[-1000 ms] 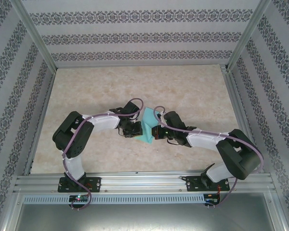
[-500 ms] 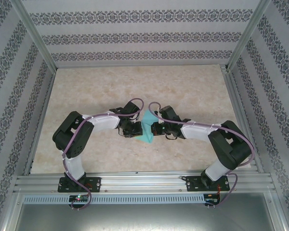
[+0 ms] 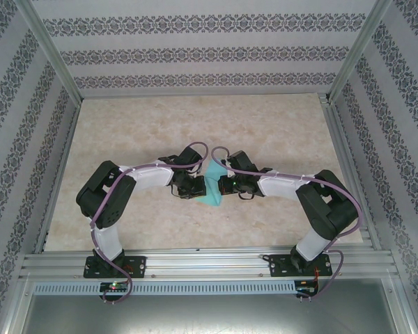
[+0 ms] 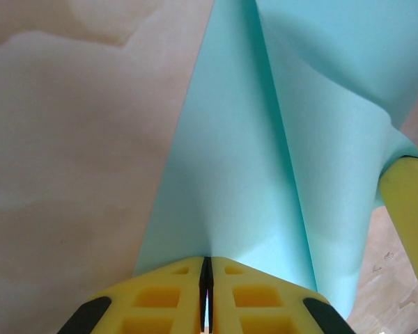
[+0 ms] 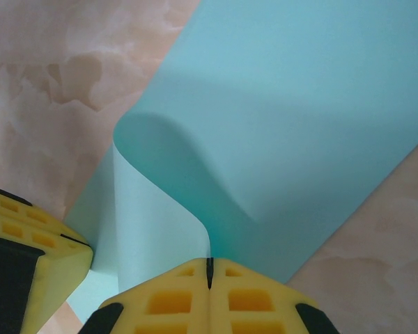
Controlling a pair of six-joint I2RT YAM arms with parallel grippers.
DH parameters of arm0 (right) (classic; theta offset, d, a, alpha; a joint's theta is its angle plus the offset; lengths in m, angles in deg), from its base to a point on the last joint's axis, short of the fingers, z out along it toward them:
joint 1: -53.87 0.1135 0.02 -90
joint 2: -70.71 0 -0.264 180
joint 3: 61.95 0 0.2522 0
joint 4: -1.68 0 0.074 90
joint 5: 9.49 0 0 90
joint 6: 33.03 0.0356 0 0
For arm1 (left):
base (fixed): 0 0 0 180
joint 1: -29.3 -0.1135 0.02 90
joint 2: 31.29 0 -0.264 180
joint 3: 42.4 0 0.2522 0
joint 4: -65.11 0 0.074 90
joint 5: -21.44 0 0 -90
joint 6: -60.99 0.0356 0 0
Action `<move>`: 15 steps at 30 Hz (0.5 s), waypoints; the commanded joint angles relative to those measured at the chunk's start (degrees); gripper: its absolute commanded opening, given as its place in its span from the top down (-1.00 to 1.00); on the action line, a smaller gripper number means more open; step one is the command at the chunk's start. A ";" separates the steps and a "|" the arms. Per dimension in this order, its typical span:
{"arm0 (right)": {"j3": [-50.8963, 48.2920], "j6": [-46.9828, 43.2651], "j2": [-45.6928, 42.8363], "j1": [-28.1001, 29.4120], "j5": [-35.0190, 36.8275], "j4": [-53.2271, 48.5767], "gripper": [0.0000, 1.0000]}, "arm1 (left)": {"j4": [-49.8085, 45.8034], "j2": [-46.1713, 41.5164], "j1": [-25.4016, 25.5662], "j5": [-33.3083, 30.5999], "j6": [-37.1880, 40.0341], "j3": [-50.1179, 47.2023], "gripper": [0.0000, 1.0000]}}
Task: Fold a paper plane with a square sheet of paper (pick it up from the middle)
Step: Fold the triangle a second time at the center of the table.
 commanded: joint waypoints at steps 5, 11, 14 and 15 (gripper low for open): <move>1.02 -0.75 1.28 -0.27 1.06 -1.35 1.00 | -2.51 2.14 0.71 -2.20 1.03 0.15 0.74; 1.12 -1.13 1.93 -0.17 1.44 -1.51 1.00 | -2.33 2.35 0.72 -1.93 0.96 0.13 0.73; 1.07 -1.16 2.14 -0.22 1.43 -1.11 1.00 | -2.25 2.42 0.73 -1.86 0.95 0.16 0.74; 1.22 -1.10 2.32 -0.18 1.57 -1.52 1.00 | -2.25 2.51 0.73 -1.83 0.95 0.16 0.73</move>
